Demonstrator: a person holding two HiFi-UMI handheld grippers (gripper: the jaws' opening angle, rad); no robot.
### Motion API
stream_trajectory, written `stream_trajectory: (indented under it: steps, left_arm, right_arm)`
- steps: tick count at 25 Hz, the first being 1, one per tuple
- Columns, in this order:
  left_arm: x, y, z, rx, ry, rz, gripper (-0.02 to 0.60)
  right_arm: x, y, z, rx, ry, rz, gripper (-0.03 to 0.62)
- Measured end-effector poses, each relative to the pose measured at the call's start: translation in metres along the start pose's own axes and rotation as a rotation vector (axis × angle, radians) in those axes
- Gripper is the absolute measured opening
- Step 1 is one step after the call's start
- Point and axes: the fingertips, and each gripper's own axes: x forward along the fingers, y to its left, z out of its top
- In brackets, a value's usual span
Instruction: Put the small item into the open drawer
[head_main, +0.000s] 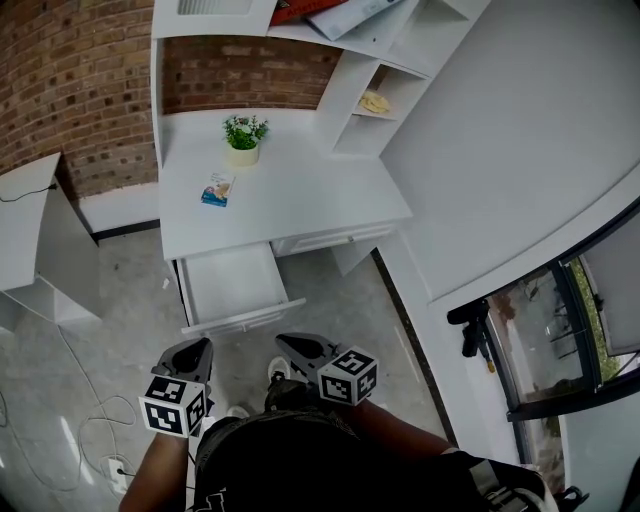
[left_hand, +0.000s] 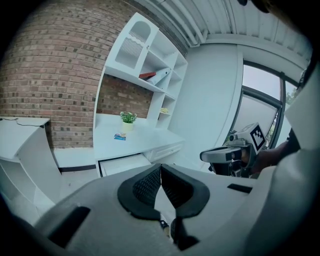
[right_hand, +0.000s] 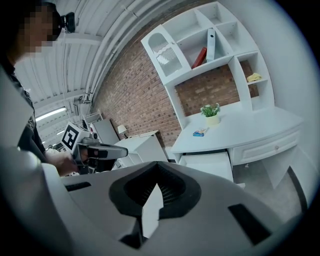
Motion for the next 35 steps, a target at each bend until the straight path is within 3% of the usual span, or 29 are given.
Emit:
stream_trajectory:
  steps: [8, 18, 35]
  left_arm:
    - [0.03, 0.023, 0.018, -0.016, 0.004, 0.059, 0.018]
    - [0.093, 0.046, 0.07, -0.025, -0.006, 0.142, 0.018]
    - [0.173, 0.085, 0.141, 0.038, 0.006, 0.323, 0.018]
  right_arm:
    - [0.029, -0.037, 0.021, 0.007, 0.011, 0.045, 0.005]
    - [0.064, -0.105, 0.076, -0.006, 0.015, 0.118, 0.005]
    - [0.102, -0.196, 0.14, -0.008, 0.003, 0.248, 0.005]
